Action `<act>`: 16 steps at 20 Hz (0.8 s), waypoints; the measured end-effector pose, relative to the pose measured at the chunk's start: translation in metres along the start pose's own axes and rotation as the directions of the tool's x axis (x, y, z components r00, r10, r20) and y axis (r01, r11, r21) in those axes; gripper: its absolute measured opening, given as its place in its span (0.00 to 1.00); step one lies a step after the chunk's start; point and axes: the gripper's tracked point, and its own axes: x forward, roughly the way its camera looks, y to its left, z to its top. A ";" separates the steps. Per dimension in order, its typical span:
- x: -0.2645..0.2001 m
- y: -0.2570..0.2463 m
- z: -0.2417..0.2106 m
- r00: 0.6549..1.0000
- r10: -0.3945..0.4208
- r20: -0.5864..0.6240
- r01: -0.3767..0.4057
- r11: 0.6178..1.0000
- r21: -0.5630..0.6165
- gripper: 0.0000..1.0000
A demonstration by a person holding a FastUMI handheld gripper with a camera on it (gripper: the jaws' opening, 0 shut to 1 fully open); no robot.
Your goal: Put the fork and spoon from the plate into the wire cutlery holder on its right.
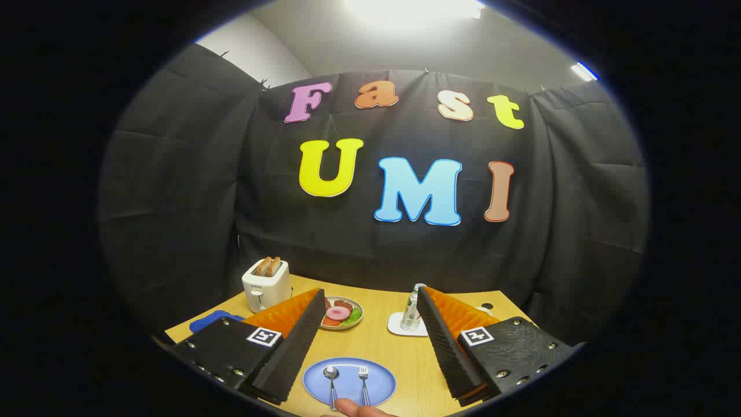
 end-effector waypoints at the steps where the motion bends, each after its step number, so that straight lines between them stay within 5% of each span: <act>1: 0.001 -0.001 -0.001 1.000 -0.001 -0.004 0.001 1.000 0.002 0.97; 16: 0.007 0.003 -0.047 0.995 0.009 -0.098 -0.011 1.000 -0.013 0.97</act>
